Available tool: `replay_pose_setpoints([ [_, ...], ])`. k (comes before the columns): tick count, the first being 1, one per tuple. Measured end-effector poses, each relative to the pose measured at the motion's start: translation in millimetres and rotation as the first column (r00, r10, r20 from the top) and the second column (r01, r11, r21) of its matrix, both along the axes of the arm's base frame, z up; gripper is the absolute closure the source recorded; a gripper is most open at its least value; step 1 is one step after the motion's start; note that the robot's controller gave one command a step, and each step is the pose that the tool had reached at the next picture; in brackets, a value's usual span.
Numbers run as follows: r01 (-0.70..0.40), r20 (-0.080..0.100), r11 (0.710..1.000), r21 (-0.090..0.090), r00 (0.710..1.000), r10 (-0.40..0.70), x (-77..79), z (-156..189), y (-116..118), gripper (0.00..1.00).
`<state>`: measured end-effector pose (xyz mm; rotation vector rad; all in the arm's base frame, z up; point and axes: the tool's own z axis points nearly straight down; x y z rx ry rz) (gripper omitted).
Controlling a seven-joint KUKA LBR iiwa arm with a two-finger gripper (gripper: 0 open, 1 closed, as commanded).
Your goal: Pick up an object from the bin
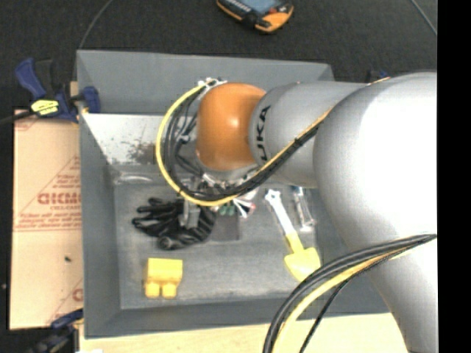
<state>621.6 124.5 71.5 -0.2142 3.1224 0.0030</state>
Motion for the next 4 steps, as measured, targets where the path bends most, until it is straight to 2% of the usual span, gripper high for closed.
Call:
replay_pose_setpoints([
  [1, 0.002, 0.005, 1.0, 0.001, 1.0, -0.002, 2.8, 5, -8, 1.0],
  [2, 0.01, 0.007, 1.0, 0.003, 1.0, -0.01, 12.2, 0, -4, 1.0],
  [3, 0.004, 0.012, 1.0, 0.003, 1.0, -0.004, 13.7, 1, 1, 1.0],
  [4, 0.016, 0.015, 1.0, 0.006, 1.0, -0.016, 25.7, 0, 0, 1.0],
])
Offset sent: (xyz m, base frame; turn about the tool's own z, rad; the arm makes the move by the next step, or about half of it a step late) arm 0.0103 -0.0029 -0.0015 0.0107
